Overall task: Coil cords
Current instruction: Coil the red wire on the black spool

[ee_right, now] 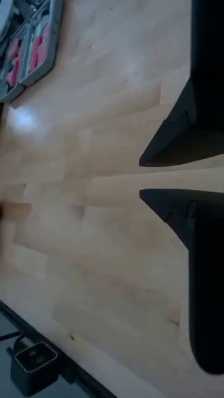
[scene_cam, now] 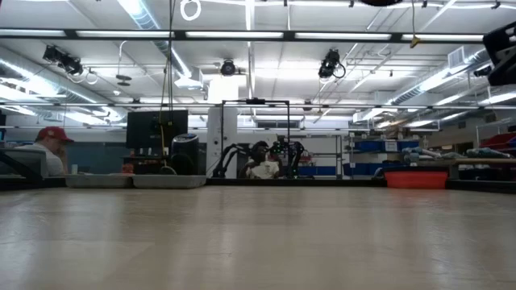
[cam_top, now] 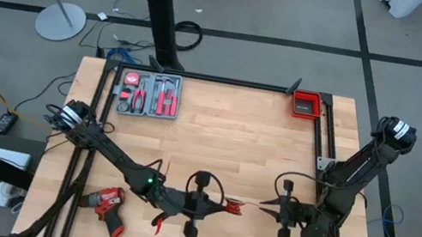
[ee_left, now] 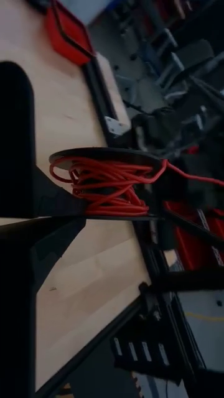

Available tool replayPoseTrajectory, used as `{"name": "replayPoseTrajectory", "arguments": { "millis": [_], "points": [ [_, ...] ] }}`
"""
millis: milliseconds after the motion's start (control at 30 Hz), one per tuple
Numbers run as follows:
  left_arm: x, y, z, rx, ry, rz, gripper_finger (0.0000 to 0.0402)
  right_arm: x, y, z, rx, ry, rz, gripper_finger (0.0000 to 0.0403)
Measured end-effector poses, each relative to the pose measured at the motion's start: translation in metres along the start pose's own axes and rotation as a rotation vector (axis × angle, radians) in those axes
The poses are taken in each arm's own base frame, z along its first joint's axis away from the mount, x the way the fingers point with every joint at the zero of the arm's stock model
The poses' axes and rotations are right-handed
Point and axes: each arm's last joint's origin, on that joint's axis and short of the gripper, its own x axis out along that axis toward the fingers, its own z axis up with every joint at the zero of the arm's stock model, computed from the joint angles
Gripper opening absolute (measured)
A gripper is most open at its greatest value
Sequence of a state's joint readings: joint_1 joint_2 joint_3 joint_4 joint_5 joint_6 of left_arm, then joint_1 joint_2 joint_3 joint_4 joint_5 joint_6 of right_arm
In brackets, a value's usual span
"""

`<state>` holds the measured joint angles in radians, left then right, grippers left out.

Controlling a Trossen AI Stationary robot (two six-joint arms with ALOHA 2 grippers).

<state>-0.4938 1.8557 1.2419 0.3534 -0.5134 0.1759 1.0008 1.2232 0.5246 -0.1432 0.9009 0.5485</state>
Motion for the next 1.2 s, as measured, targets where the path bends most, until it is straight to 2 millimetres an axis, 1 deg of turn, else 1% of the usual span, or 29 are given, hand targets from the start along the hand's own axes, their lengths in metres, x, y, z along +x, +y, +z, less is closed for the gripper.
{"name": "replayPoseTrajectory", "arguments": {
  "millis": [133,267,400,533,733,833,900,1067,1200],
  "points": [
    [0.000,0.000,-0.004,-0.028,0.035,0.015,0.0000,-0.006,0.005,0.005,-0.025,-0.039,-0.005,0.0060],
    [0.000,0.000,-0.007,-0.027,0.068,0.013,0.0000,-0.018,0.011,0.006,-0.097,-0.103,-0.033,0.0046],
    [0.000,-0.001,-0.011,-0.059,0.101,0.012,0.0000,-0.027,0.020,0.009,-0.167,-0.158,0.006,0.0034],
    [0.000,-0.001,-0.012,-0.068,0.109,0.015,0.0000,-0.037,0.030,0.021,-0.303,-0.267,0.020,0.0026],
    [0.000,0.000,-0.012,-0.097,0.111,0.055,0.0000,-0.049,0.035,0.040,-0.460,-0.391,-0.087,0.0024],
    [0.000,0.000,-0.012,-0.098,0.110,0.055,0.0000,-0.050,0.032,0.046,-0.468,-0.393,-0.187,0.0032],
    [0.000,0.000,-0.012,-0.099,0.110,0.055,0.0000,-0.048,0.030,0.047,-0.470,-0.383,-0.225,0.0043],
    [0.000,0.000,-0.012,-0.099,0.110,0.055,0.0000,-0.041,0.026,0.051,-0.417,-0.378,-0.232,0.0086],
    [0.000,0.000,-0.012,-0.099,0.110,0.054,0.0000,-0.041,0.026,0.052,-0.396,-0.382,-0.233,0.0122]
  ]
}}
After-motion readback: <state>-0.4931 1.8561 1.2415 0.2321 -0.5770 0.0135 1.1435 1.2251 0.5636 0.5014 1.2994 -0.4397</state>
